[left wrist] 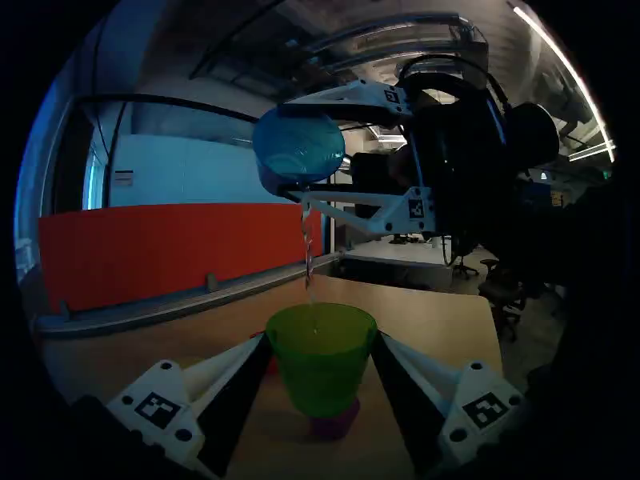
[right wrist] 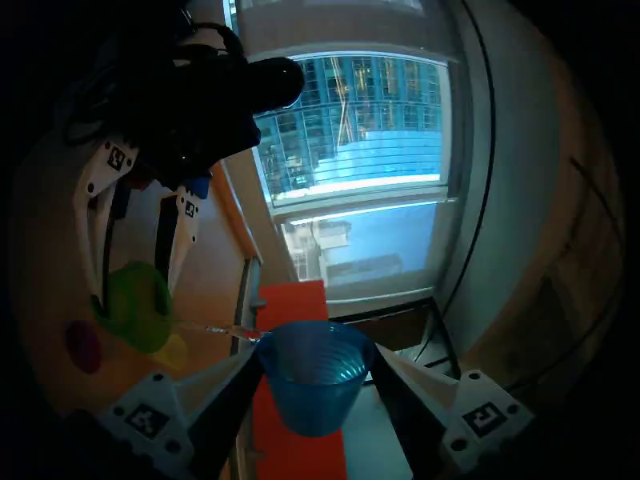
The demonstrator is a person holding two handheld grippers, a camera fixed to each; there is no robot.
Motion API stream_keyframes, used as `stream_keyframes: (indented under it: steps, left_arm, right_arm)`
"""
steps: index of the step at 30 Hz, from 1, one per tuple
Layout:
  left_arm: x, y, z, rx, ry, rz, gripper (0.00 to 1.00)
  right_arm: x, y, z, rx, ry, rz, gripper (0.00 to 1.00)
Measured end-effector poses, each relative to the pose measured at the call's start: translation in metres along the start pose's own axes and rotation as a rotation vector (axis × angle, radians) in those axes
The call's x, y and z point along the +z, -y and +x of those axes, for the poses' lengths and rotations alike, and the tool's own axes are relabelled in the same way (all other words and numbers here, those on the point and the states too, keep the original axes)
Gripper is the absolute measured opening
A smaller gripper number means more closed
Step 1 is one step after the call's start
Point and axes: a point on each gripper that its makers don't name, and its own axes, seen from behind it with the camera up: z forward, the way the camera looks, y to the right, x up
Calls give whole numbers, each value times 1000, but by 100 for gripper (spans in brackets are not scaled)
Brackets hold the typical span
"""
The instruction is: Pour water
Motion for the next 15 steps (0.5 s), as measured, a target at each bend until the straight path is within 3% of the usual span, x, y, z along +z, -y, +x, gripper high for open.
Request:
stream_keyframes:
  steps: [15]
  left_arm:
    - [2,-1,-1,-1,-1,-1,86]
  right_arm:
    - [3,1,2,-67,2,-4,92]
